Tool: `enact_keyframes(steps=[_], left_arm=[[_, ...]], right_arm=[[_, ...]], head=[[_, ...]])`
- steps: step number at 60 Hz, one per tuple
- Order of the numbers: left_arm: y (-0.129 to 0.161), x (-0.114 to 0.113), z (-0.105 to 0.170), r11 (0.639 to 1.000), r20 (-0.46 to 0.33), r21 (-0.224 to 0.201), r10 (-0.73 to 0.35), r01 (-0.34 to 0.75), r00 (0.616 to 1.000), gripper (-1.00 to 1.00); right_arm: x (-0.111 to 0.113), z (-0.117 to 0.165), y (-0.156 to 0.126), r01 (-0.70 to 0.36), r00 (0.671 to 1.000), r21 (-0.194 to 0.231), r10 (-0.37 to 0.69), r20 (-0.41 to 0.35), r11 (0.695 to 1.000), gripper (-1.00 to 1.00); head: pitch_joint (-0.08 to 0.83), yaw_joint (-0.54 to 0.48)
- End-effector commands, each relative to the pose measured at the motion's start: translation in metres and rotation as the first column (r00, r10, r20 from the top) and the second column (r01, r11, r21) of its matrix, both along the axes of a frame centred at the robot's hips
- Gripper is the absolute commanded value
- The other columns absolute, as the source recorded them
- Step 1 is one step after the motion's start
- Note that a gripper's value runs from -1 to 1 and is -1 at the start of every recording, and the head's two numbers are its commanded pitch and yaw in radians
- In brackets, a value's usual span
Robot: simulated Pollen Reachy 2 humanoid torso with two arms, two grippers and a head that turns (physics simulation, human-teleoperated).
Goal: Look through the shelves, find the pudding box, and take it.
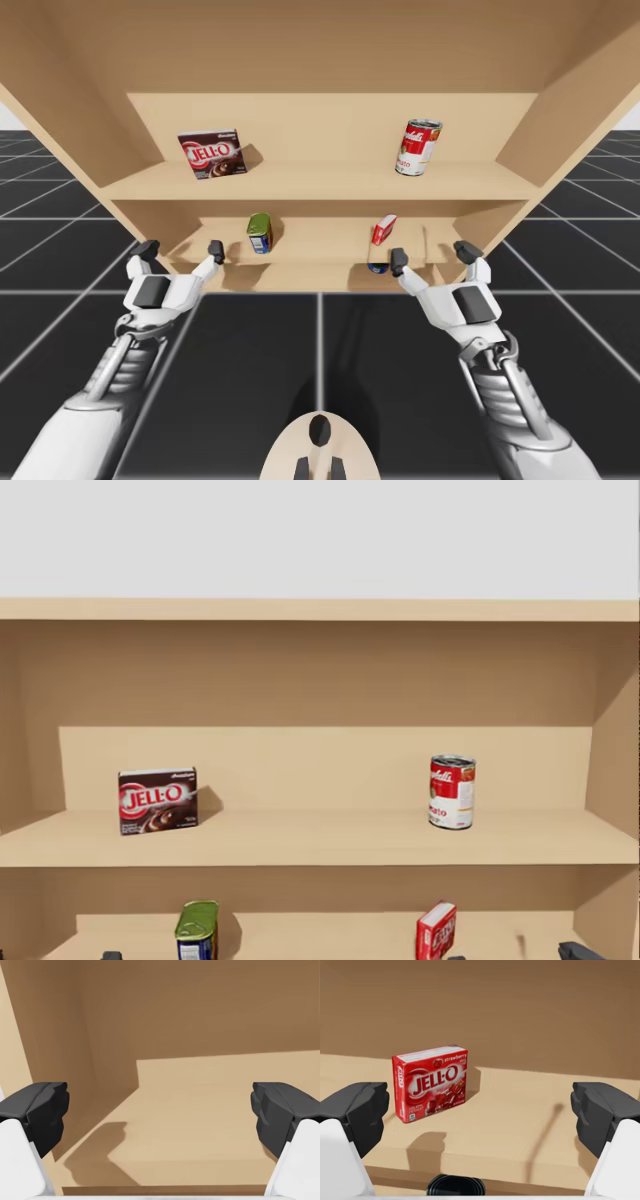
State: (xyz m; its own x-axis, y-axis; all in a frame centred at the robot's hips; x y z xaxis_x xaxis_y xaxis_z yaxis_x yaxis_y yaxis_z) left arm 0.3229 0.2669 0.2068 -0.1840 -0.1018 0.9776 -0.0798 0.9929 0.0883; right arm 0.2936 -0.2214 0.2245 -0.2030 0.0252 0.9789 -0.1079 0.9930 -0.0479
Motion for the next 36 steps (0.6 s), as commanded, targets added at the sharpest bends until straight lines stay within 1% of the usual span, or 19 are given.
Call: enact_keyframes(steps=[1,5,14,20,21,27,28,36], left_arm=[[-0.0024,-0.0005,-0.0006,0.999,0.01,0.029,0.016,-0.016,1.0,-1.0],[-0.0026,-0.0005,-0.0006,0.999,0.009,0.029,0.014,-0.015,1.0,-1.0],[-0.0018,-0.002,0.001,1.0,0.013,0.021,0.014,-0.014,1.0,-1.0],[-0.0015,-0.0024,0.0015,1.0,0.015,0.022,0.015,-0.015,1.0,-1.0],[-0.0015,-0.0025,0.0015,1.0,0.015,0.022,0.014,-0.015,1.0,-1.0],[-0.0013,-0.0026,0.0017,1.0,0.014,0.021,0.013,-0.013,1.0,-1.0],[-0.0013,-0.003,0.0021,1.0,0.015,0.019,0.012,-0.013,1.0,-1.0],[-0.0018,-0.0043,0.0033,1.0,0.019,0.015,0.009,-0.009,1.0,-1.0]], right_arm=[[-0.0008,-0.0016,0.0044,0.026,1.0,0.023,-0.026,-0.009,0.999,-1.0],[-0.0008,-0.0002,0.0045,0.002,1.0,0.023,-0.002,-0.009,1.0,-1.0],[-0.0014,0.0009,0.0038,0.004,1.0,0.025,-0.003,-0.011,1.0,-1.0],[-0.0024,0.0017,0.0038,0.004,1.0,0.027,-0.004,-0.008,1.0,-1.0],[-0.003,0.0021,0.0039,0.003,1.0,0.027,-0.003,-0.008,1.0,-1.0],[-0.0041,0.0027,0.004,0.001,1.0,0.024,0.0,-0.005,1.0,-1.0],[-0.0043,0.0029,0.004,0.0,1.0,0.025,0.0,-0.005,1.0,-1.0],[-0.0048,0.003,0.004,0.0,1.0,0.024,0.0,-0.004,1.0,-1.0]], head=[[-0.008,-0.02],[0.0,-0.02],[0.045,0.02],[0.08,0.1],[0.086,0.12],[0.1,0.19],[0.103,0.22],[0.109,0.28]])
